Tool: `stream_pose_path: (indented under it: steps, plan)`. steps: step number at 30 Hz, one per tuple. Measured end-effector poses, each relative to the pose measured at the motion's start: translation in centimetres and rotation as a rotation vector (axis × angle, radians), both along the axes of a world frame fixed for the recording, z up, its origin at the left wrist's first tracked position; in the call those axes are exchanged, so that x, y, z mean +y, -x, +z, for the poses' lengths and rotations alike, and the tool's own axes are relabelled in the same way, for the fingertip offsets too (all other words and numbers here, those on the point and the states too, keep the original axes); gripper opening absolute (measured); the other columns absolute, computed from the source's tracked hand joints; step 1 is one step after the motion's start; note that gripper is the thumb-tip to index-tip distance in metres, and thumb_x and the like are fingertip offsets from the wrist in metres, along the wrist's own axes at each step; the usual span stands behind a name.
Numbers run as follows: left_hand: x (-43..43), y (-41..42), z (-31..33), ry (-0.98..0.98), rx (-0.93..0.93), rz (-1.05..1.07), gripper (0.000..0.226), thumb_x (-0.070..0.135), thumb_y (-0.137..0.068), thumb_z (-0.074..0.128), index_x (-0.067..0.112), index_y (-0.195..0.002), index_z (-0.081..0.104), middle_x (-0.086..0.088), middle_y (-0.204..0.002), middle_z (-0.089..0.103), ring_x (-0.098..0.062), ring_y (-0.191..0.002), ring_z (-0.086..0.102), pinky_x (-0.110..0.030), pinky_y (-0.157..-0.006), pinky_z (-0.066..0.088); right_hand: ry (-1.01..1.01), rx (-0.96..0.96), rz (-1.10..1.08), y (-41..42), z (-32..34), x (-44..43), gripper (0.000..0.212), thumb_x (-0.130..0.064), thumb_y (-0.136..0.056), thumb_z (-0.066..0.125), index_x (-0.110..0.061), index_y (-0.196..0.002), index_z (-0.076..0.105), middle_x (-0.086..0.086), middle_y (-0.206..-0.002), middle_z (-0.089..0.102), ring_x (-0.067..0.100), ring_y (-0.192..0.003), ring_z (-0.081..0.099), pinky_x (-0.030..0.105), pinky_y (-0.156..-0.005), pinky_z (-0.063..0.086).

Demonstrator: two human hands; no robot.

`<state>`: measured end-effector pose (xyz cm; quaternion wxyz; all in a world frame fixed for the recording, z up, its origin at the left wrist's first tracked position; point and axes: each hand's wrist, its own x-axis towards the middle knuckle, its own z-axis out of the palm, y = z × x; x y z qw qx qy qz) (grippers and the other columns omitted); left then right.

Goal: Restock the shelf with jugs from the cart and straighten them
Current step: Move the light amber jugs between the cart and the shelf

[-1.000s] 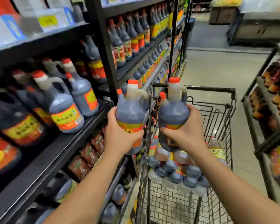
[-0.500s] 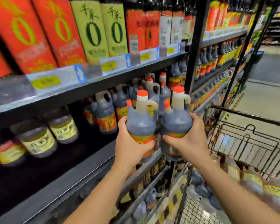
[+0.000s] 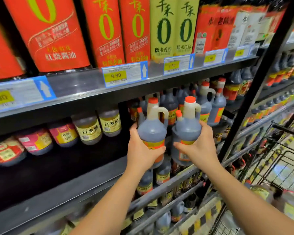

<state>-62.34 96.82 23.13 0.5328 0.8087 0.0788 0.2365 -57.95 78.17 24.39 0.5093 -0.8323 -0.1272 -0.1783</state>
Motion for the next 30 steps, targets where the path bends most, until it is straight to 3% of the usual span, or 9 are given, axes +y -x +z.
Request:
stream_pose_path:
  steps: [4,6,9,13,16,19,21,24,30]
  plan:
    - [-0.3,-1.5,-0.5,0.005,0.009,0.023,0.105,0.033,-0.058,0.091,0.027,-0.139,0.025,0.015,-0.112,0.052,-0.009,-0.102,0.059,-0.027,-0.077,0.054,-0.008,0.007,0.095,-2.2,-0.4,-0.1,0.083,-0.031,-0.063,0.089,-0.037,-0.123,0.033,-0.004,-0.124,0.041,0.012,-0.11,0.047,0.024,-0.088,0.045]
    - [-0.5,-2.3,-0.9,0.017,-0.001,0.035,0.107,0.032,-0.057,0.091,0.032,-0.14,0.024,0.023,-0.11,0.05,0.001,-0.096,0.058,-0.017,-0.073,0.051,-0.024,0.046,0.155,-3.5,-0.8,-0.4,0.085,-0.031,-0.064,0.089,-0.038,-0.127,0.032,-0.007,-0.126,0.041,0.007,-0.108,0.048,0.013,-0.083,0.042]
    - [-0.8,-3.5,-1.3,0.032,-0.007,0.068,0.102,0.032,-0.056,0.091,0.033,-0.136,0.028,0.028,-0.105,0.05,0.014,-0.088,0.056,-0.005,-0.062,0.046,-0.024,0.11,0.197,-5.5,-1.6,-1.0,0.094,-0.033,-0.065,0.088,-0.033,-0.14,0.031,-0.006,-0.136,0.041,0.01,-0.116,0.048,0.02,-0.087,0.043]
    - [-1.3,-5.1,-2.1,0.047,-0.039,0.105,0.111,0.028,-0.058,0.092,0.028,-0.146,0.023,0.028,-0.103,0.054,0.022,-0.088,0.056,-0.002,-0.063,0.045,-0.023,0.123,0.272,-7.7,-2.1,-1.7,0.099,-0.034,-0.066,0.088,-0.032,-0.144,0.028,-0.01,-0.139,0.043,0.009,-0.122,0.048,0.026,-0.092,0.047]
    - [-1.9,-6.1,-2.6,0.04,-0.041,0.135,0.115,0.024,-0.06,0.092,0.023,-0.15,0.02,0.028,-0.103,0.052,0.025,-0.087,0.054,0.0,-0.063,0.044,-0.048,0.174,0.331,-8.9,-2.4,-2.1,0.099,-0.032,-0.068,0.086,-0.041,-0.141,0.02,-0.014,-0.137,0.04,0.003,-0.118,0.047,0.011,-0.083,0.046]
    - [-2.5,-6.7,-2.8,0.035,-0.044,0.175,0.119,0.022,-0.06,0.093,0.019,-0.151,0.017,0.014,-0.125,0.045,0.022,-0.093,0.048,0.006,-0.072,0.037,0.0,0.173,0.372,-10.0,-2.4,-2.4,0.092,-0.028,-0.072,0.085,-0.045,-0.132,0.018,-0.016,-0.13,0.04,0.002,-0.116,0.047,0.004,-0.077,0.044]
    - [-2.9,-7.1,-2.9,0.001,-0.047,0.213,0.122,0.023,-0.059,0.094,0.015,-0.152,0.016,0.009,-0.135,0.027,0.019,-0.102,0.035,0.011,-0.076,0.029,0.022,0.164,0.378,-10.5,-2.5,-2.6,0.09,-0.027,-0.073,0.084,-0.038,-0.137,0.021,-0.01,-0.135,0.039,0.006,-0.122,0.045,0.009,-0.087,0.044]
    - [-3.4,-7.3,-3.1,-0.021,-0.046,0.237,0.122,0.027,-0.059,0.094,0.023,-0.151,0.014,0.007,-0.138,0.026,0.009,-0.114,0.036,0.009,-0.077,0.03,0.116,0.082,0.304,-10.9,-2.7,-2.7,0.097,-0.032,-0.074,0.083,-0.022,-0.149,0.023,-0.001,-0.14,0.033,0.014,-0.132,0.036,0.025,-0.104,0.037]
    - [-4.0,-7.5,-3.1,-0.043,-0.044,0.268,0.116,0.03,-0.06,0.093,0.034,-0.146,0.016,0.012,-0.135,0.024,0.015,-0.109,0.032,0.007,-0.081,0.03,0.217,-0.042,0.168,-11.0,-3.5,-2.6,0.099,-0.043,-0.076,0.079,-0.022,-0.153,0.02,0.001,-0.145,0.036,0.017,-0.132,0.036,0.028,-0.096,0.04]
